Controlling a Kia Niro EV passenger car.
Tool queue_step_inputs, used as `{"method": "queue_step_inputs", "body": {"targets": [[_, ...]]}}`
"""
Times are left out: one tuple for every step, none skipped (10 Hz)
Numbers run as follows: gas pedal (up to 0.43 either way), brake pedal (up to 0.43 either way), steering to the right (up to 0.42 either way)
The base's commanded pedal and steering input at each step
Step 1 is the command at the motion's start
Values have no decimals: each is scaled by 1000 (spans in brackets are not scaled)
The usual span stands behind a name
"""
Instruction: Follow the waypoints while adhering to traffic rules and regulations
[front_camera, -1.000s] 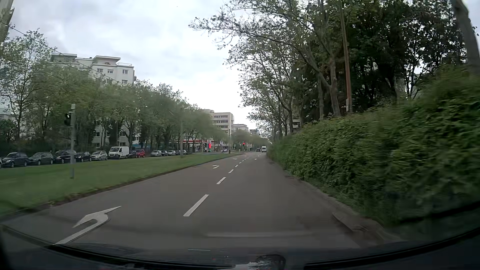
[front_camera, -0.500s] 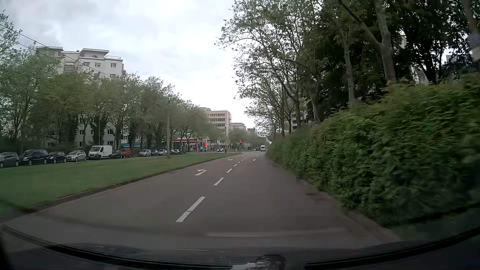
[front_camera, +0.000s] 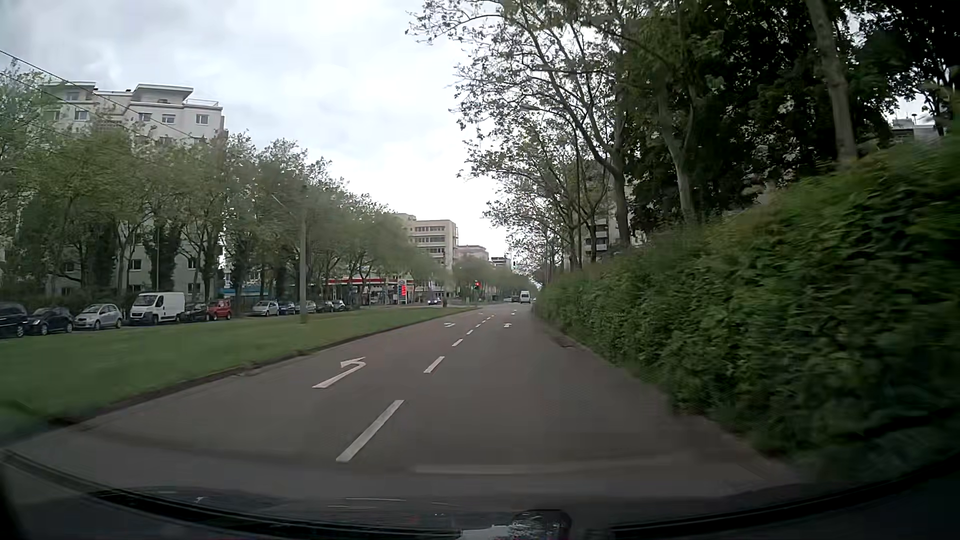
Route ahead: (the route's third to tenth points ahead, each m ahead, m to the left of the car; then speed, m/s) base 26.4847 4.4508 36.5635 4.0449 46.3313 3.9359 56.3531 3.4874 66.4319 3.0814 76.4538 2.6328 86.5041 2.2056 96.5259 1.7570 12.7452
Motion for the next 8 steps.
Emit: {"method": "queue_step_inputs", "body": {"targets": [[39, 0, 5], [47, 0, 5], [47, 0, 5], [47, 0, 5], [47, 0, 5], [47, 0, 5], [47, 0, 5], [47, 0, 5]]}}
